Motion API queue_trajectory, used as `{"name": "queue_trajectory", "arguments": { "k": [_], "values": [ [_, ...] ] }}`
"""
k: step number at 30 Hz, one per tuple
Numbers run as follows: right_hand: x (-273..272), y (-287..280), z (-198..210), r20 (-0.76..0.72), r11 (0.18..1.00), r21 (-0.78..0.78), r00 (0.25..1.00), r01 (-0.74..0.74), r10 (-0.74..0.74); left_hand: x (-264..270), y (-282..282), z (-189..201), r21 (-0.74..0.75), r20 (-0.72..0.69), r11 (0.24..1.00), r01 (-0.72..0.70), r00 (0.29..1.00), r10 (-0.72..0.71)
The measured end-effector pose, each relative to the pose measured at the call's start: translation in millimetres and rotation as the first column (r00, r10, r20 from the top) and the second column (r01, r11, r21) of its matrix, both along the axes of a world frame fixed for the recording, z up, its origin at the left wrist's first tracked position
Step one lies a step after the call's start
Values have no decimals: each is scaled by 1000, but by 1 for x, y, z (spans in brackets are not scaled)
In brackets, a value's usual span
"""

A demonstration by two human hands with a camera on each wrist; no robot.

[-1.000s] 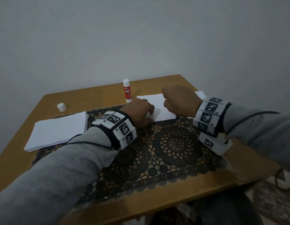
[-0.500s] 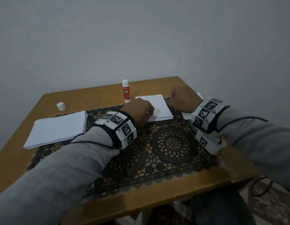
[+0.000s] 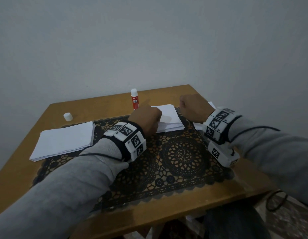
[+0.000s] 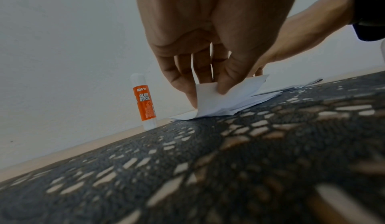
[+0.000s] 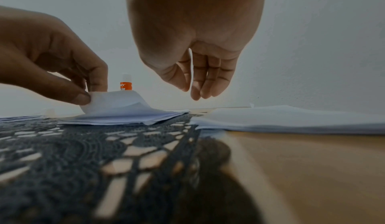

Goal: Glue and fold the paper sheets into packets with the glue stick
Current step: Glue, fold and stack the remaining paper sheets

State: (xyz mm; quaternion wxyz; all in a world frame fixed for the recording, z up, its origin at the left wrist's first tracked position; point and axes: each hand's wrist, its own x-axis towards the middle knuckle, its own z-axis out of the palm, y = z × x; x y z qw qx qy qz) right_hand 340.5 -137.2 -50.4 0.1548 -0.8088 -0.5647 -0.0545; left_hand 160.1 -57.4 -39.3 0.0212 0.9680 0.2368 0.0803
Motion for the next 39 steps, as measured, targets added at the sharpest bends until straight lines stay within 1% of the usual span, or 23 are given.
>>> {"name": "queue_trajectory", "arguments": {
  "k": [3,6,9,13,15,17,20,22,26,30,35,39],
  "values": [
    [2,2,-2,21,1000,-17,1000,4,-3,-4,2,6,-17,14,1000,-10,1000,10],
    [5,3,-3,20,1000,-8,1000,-22,22,-19,8,11,-75,44,997,-30,998,33],
    [6,3,-4,28,999,-7,999,-41,42,-46,14,16,-99,79,994,-36,996,44],
    [5,4,-4,32,998,4,998,-57,57,-87,21,22,-72,41,996,-50,998,53],
    [5,3,-4,27,998,-17,998,-54,55,-104,23,21,-93,78,994,-54,995,61],
    [5,3,-4,28,998,-38,998,-49,50,-119,25,20,-124,108,992,-34,993,48],
    [7,5,-6,27,998,-49,999,-40,41,-133,24,15,-174,79,985,23,997,-9],
    [7,6,-6,22,998,-37,998,-50,51,-139,26,9,-187,57,982,26,998,-16],
    [5,5,-5,18,998,-54,999,-38,39,-134,27,0,-189,57,982,16,998,-6],
    [3,6,-5,22,998,-53,999,-29,30,-113,22,2,-233,139,972,18,990,15],
    [7,6,-7,-5,998,-44,999,-44,44,-75,16,1,-249,225,967,-51,968,109],
    [5,6,-6,-23,998,-17,998,-65,65,-51,12,-2,-212,199,971,-107,968,150]
  ]
}}
